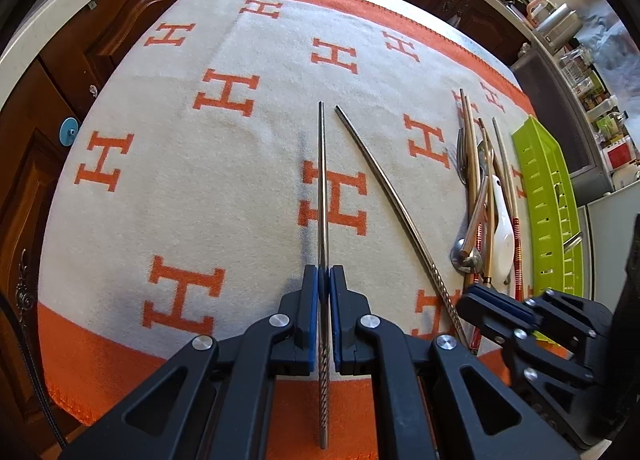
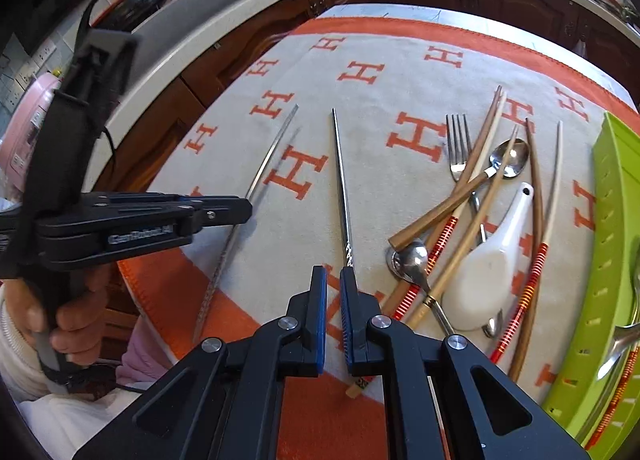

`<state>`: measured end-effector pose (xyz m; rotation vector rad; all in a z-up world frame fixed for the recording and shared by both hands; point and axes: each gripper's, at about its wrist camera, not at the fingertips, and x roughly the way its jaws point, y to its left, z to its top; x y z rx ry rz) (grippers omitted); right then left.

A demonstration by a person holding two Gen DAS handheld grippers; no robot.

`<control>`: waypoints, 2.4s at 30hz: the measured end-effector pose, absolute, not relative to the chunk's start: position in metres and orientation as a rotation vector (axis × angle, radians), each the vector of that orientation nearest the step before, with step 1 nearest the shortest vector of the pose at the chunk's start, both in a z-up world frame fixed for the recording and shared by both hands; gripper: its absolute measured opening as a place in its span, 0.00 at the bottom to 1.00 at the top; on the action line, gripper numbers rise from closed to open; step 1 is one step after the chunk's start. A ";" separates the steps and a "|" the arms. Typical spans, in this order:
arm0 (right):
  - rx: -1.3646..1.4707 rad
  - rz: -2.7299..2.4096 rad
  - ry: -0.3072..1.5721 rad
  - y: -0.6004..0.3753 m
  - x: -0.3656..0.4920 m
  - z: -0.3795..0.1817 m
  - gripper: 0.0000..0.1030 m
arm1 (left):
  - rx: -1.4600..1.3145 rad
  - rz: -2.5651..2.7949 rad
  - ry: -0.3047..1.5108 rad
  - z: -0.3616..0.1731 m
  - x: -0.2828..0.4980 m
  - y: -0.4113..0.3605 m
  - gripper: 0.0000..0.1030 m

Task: Organize utensils
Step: 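Grasp one metal chopstick with the left gripper while the right gripper grasps the other, then carry both metal chopsticks into the green tray and open both grippers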

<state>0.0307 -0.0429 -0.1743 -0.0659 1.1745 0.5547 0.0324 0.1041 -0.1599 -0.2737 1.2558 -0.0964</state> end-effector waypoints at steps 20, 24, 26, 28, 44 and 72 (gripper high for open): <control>-0.218 0.461 1.111 -0.021 0.024 -0.197 0.05 | -0.384 -0.197 1.205 -0.143 0.026 0.121 0.03; -0.086 0.475 1.092 -0.039 0.024 -0.176 0.05 | -0.392 -0.224 1.197 -0.134 0.027 0.116 0.03; -0.035 0.470 1.073 -0.050 0.023 -0.164 0.05 | -0.394 -0.249 1.191 -0.127 0.028 0.110 0.03; 0.006 0.455 1.049 -0.062 0.020 -0.152 0.05 | -0.388 -0.272 1.185 -0.120 0.030 0.103 0.03; 0.300 0.146 0.804 -0.247 -0.042 -0.063 0.05 | -0.266 -0.503 1.179 -0.070 0.080 -0.051 0.03; 0.397 0.000 0.930 -0.305 -0.027 -0.146 0.06 | -0.135 -0.521 1.319 -0.126 0.126 -0.176 0.14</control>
